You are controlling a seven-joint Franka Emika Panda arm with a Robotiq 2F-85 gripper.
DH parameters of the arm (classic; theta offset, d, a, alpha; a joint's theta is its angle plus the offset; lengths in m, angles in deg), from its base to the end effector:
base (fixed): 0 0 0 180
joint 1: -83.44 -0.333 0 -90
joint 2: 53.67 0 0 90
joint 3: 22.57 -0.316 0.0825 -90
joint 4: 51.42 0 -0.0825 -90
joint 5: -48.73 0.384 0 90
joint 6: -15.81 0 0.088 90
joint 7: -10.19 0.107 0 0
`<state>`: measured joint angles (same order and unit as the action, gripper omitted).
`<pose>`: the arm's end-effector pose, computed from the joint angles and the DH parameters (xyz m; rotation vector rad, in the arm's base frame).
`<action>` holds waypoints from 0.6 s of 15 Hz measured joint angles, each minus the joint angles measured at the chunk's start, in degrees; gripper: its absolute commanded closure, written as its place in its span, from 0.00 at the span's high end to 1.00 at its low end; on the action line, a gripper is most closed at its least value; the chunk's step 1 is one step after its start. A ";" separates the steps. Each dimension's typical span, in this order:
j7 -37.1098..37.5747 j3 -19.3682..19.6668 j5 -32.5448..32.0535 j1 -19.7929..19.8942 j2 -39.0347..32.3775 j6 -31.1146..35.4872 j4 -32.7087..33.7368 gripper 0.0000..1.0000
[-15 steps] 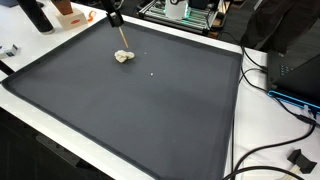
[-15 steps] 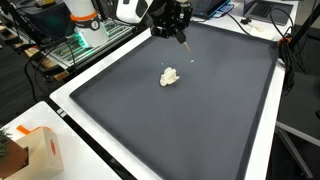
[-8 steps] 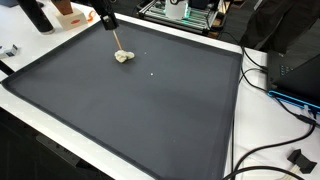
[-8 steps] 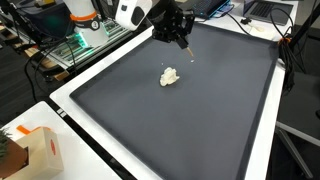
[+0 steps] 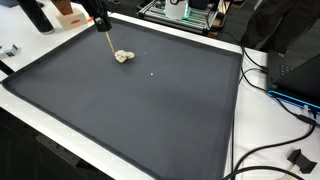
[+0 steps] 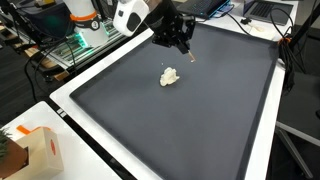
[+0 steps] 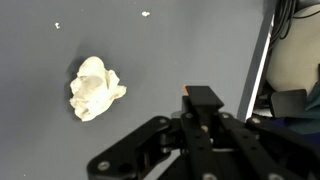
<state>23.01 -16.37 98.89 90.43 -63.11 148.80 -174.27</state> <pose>0.5549 -0.1148 0.3331 -2.1749 1.2807 -0.0245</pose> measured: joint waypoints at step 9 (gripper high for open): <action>3.60 0.39 0.00 0.05 -2.83 2.05 1.42 0.03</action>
<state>26.62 -15.98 98.89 90.48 -65.94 150.85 -172.85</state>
